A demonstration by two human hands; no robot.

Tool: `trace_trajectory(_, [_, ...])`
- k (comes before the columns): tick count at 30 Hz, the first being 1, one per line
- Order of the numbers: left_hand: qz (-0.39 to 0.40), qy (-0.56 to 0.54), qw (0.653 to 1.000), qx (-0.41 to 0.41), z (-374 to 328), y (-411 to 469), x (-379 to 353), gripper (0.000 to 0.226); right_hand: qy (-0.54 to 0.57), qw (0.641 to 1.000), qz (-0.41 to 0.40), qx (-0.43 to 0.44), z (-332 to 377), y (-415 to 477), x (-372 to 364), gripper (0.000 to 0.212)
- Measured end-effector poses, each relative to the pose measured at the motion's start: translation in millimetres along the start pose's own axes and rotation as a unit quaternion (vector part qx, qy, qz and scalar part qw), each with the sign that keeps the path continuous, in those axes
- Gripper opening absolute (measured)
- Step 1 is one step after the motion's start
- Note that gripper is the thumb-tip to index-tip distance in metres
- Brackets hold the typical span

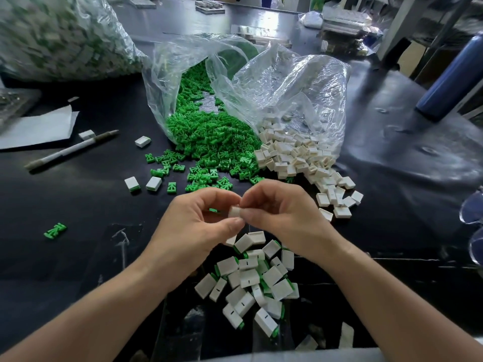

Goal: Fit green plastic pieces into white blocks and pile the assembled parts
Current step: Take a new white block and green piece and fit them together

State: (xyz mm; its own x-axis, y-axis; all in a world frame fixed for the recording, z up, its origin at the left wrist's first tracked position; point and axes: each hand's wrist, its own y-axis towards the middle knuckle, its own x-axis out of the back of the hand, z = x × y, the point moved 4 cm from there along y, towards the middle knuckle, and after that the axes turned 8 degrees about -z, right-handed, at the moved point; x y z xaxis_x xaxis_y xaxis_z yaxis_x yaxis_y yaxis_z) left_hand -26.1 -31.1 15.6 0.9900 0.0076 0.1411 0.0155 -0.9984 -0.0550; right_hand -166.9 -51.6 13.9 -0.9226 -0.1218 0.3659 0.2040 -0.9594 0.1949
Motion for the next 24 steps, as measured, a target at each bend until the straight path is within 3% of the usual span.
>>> trace_trajectory(2, [0.003,0.004,1.0,-0.015,-1.8,0.3,-0.7,0.014,0.003,1.0,0.008,0.006,3.7,-0.5,-0.9,0.009])
trace_trajectory(4, [-0.007,-0.011,1.0,-0.023,-2.4,0.6,-0.3,0.011,-0.011,1.0,-0.026,-0.002,2.6,1.4,3.3,0.017])
trace_trajectory(8, [-0.028,-0.055,0.998,-0.025,-2.9,0.8,1.4,0.016,-0.186,0.979,-0.071,0.035,-4.2,7.5,5.5,0.013])
trace_trajectory(13, [-0.029,-0.091,0.995,-0.015,-3.9,1.5,2.1,0.018,-0.323,0.941,0.018,0.097,-6.5,12.1,-11.0,0.035])
trace_trajectory(18, [-0.017,-0.081,0.997,-0.004,-5.0,0.3,0.2,0.016,-0.401,0.899,0.098,0.145,-8.3,9.1,-25.0,0.042])
trace_trajectory(22, [-0.03,-0.086,0.996,0.003,-4.9,0.2,2.1,0.017,-0.384,0.912,0.061,0.134,-6.2,10.6,-16.1,0.027])
trace_trajectory(24, [-0.03,-0.09,0.995,0.007,-4.5,0.3,2.0,0.017,-0.354,0.929,0.05,0.102,-8.1,10.4,-14.0,0.029])
